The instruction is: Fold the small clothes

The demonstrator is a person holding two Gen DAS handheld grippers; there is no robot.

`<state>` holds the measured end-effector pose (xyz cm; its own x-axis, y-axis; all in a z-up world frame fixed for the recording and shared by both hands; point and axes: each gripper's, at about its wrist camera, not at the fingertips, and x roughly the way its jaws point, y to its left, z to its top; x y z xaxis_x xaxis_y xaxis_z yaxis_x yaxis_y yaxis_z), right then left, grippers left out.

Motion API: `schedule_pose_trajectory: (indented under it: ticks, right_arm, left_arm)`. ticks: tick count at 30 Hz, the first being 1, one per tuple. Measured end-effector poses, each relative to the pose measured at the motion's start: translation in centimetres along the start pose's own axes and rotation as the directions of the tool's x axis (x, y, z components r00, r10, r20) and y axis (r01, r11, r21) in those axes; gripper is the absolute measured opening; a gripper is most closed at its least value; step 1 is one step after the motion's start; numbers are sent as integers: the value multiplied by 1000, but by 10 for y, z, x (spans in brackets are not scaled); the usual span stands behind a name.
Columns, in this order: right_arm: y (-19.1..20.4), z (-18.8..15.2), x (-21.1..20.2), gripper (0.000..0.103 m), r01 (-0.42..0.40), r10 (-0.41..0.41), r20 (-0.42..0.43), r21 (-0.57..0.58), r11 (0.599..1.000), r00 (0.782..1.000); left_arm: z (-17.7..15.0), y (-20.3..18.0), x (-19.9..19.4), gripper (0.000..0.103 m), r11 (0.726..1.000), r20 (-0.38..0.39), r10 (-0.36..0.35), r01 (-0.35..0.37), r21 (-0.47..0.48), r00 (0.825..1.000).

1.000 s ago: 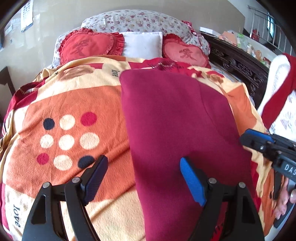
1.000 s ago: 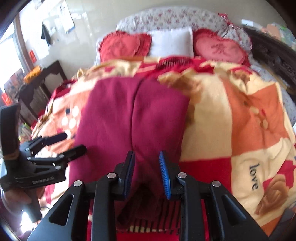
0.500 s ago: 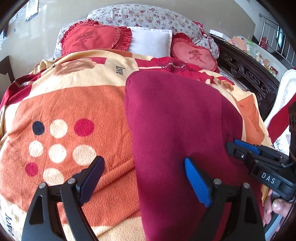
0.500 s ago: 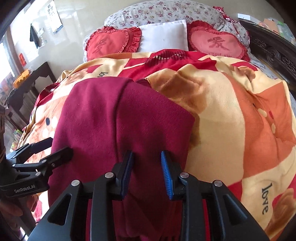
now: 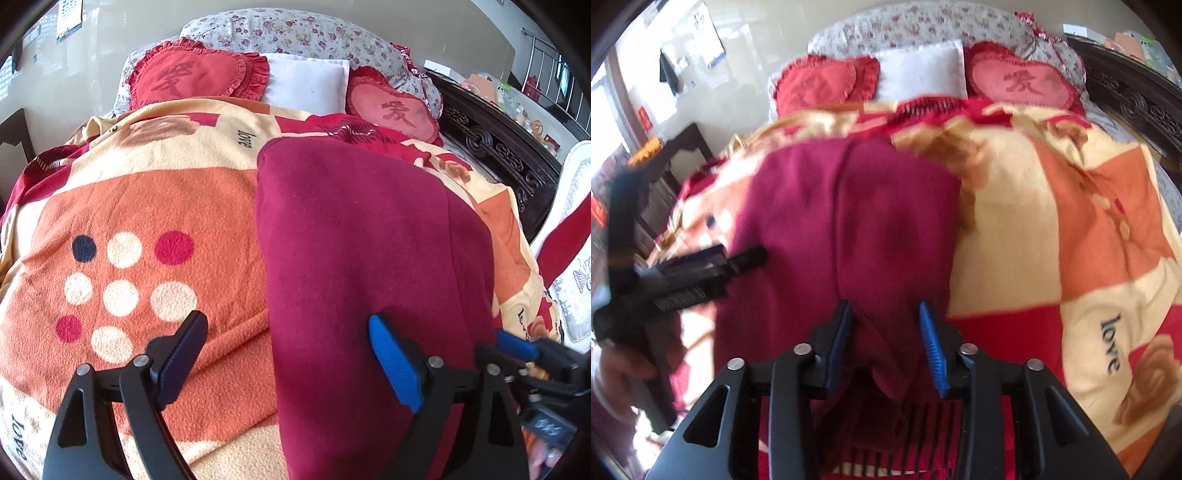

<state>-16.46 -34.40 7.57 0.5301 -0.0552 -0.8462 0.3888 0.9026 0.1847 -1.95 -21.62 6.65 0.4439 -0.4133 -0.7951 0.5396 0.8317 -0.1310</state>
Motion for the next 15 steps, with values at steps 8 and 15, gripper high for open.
schedule_pose_trajectory:
  ticks: [8, 15]
  right_arm:
    - [-36, 6, -9, 34, -141, 134, 53, 152, 978, 990]
    - [-45, 16, 1, 54, -223, 213, 87, 133, 966, 973]
  left_arm:
    - [-12, 14, -24, 92, 994, -25, -107, 106, -39, 994]
    - [-26, 30, -18, 93, 946, -66, -304, 292, -141, 950]
